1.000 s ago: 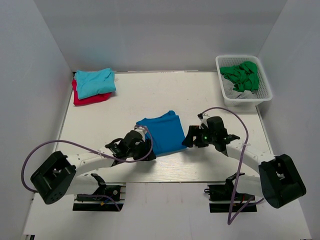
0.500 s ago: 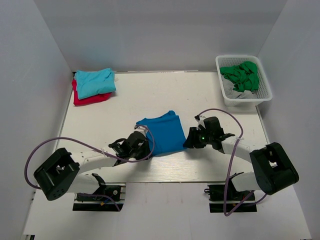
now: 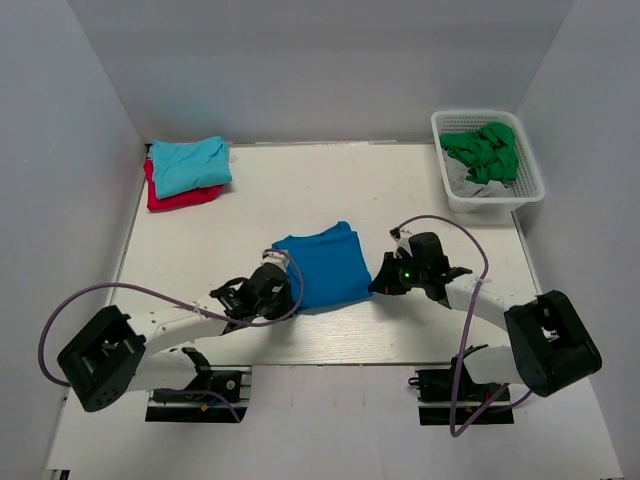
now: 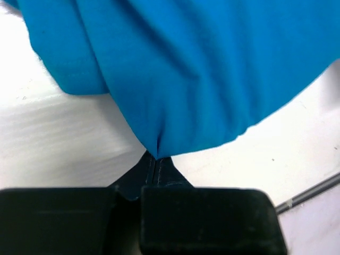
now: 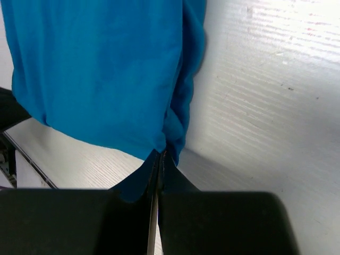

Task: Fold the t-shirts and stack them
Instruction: Fold the long partially folded tshirt into a neat square

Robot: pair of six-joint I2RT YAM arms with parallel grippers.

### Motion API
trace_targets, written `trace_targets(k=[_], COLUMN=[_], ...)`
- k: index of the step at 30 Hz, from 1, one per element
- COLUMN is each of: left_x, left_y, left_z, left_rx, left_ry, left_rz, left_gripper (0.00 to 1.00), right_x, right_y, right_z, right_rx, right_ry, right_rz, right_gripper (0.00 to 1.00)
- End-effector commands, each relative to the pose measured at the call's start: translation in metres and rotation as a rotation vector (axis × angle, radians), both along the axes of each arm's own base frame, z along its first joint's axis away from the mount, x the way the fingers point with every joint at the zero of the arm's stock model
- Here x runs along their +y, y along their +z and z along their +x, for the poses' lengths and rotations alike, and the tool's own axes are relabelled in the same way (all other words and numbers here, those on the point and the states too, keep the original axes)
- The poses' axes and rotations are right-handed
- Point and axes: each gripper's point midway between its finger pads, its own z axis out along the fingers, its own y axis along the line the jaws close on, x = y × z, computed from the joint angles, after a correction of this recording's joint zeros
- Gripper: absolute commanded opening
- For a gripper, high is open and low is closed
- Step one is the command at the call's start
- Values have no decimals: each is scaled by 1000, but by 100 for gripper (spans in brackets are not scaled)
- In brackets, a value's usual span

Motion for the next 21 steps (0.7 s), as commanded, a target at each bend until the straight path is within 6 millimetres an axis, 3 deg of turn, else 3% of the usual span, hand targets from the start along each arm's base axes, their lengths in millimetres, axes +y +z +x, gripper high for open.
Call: trace_targets(k=[1,7,12,13,16,18,20,21], left_x=[9,10,14,22,28,29,30,28], left_y=[3,-12,-33,-43,-44,-37,-23,-10], left_z=[-11,-38,-57,-65,-71,-66,-63,-57], left_rx=[12,87,199,242,295,283,267,230], left_ry=[7,-73,-89,-85,-61,-38,-28,-13], left_rz=[-14,-36,23,70,121,136,143,115], left_gripper=[0,0,0,0,5,24,49,55], right_x=[-2,-7,-8,-10,-13,-12,-14,-10], right_y=[18,20,-1,-6,-12,-8,-3,11], right_z=[11,8,-4,-6,-8,-5,-2,5], right_rx=[-79,-108,-30,-5,23,26,24,-10], right_ry=[-45,-47,-46,-59,-76,-81,-80,-78], right_rz=[21,11,-3,-11,-29,-35,-50,-34], right_gripper=[0,0,0,0,0,0,10,15])
